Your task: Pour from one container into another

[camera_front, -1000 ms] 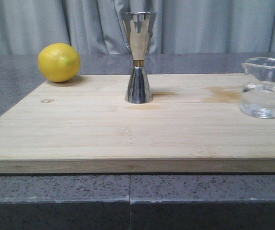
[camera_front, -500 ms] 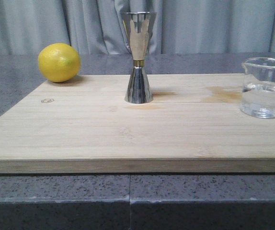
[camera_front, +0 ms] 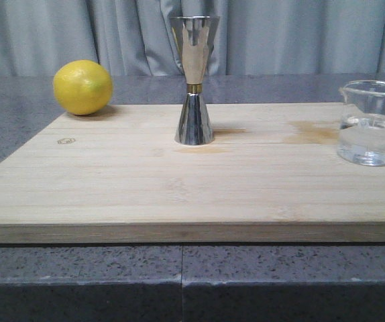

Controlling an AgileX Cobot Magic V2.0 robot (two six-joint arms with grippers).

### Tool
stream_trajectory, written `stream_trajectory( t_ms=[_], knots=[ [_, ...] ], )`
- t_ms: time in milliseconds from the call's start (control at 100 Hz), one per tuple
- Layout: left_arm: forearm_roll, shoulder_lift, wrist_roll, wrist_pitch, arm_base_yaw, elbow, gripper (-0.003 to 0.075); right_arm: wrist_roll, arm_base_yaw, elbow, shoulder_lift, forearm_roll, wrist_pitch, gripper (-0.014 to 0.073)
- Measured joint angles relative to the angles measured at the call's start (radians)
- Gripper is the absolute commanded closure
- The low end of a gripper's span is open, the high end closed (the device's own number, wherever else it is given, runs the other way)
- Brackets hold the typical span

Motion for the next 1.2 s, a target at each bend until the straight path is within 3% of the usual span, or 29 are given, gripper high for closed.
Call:
stream_trajectory(
  t_ms=[230, 420, 1200],
  knots=[
    [0.008, 0.131, 0.000, 0.104, 0.000, -0.166, 0.0739, -0.036, 0.031, -0.213, 0.129, 0.000, 0.184, 0.0666],
    [0.018, 0.230, 0.000, 0.112, 0.000, -0.225, 0.0739, -0.058, 0.077, -0.328, 0.252, 0.000, 0.212, 0.0666],
    [0.021, 0.254, 0.000, 0.102, 0.000, -0.227, 0.0730, -0.064, 0.082, -0.343, 0.279, 0.000, 0.201, 0.0655]
  ],
)
